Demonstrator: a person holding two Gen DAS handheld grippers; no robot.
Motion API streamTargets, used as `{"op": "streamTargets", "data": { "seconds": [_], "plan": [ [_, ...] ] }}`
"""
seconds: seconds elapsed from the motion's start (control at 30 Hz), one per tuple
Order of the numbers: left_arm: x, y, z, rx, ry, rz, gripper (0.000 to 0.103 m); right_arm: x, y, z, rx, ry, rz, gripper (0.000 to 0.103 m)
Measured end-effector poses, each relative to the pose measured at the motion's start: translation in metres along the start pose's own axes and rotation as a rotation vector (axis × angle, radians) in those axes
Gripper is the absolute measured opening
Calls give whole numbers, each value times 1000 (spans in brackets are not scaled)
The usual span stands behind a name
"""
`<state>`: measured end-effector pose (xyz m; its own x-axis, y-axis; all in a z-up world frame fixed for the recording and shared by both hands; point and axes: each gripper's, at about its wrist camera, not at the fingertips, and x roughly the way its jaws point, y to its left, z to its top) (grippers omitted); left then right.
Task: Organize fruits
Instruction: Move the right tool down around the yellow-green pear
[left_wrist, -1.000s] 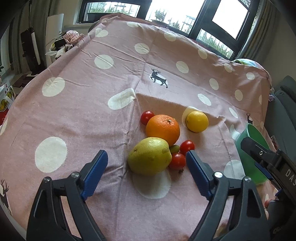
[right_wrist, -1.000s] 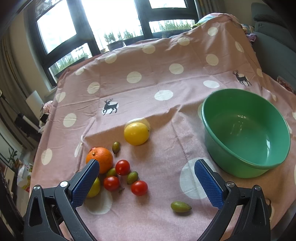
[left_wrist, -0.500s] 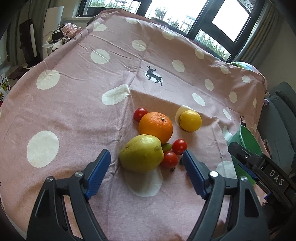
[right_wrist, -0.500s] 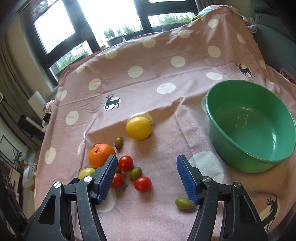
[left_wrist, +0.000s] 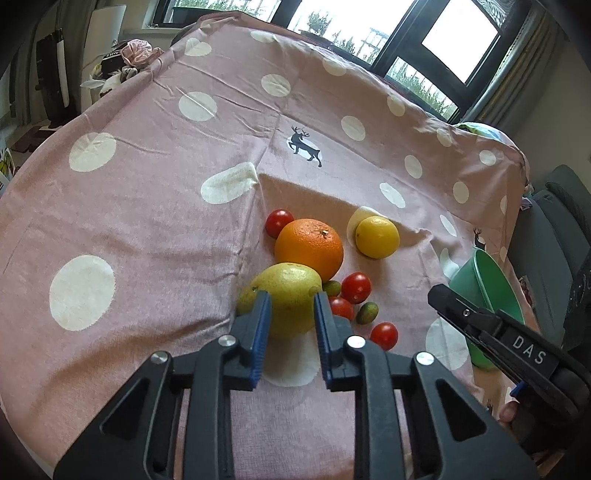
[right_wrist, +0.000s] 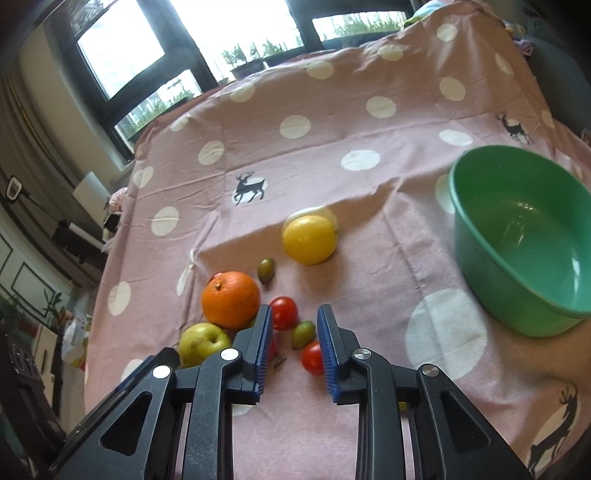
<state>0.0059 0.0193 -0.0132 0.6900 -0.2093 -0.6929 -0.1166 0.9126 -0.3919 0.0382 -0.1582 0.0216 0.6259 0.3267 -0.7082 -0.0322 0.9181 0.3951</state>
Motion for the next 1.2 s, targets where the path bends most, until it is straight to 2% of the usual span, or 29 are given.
{"op": "streamTargets", "data": {
  "seconds": [0.37, 0.43, 0.53, 0.67, 0.8, 0.97, 1.2],
  "plan": [
    [0, 9, 3, -35, 25, -58, 22, 29, 22, 7, 26, 145, 216, 24],
    [1, 8, 3, -30, 32, -69, 24, 39, 32, 12, -3, 206, 250, 25],
    [5, 7, 4, -32, 47, -75, 25, 49, 47, 19, -63, 275, 233, 25],
    [6, 6, 4, -36, 55, -93, 28, 68, 58, 28, -99, 345, 233, 32],
    [10, 6, 3, -35, 76, -86, 28, 82, 52, 23, -74, 349, 197, 32],
    [11, 8, 4, -38, 83, -93, 29, 94, 44, 20, -30, 397, 214, 32],
    [14, 11, 2, -42, 106, -66, 32, 95, 50, 18, -45, 395, 214, 33]
  ]
}}
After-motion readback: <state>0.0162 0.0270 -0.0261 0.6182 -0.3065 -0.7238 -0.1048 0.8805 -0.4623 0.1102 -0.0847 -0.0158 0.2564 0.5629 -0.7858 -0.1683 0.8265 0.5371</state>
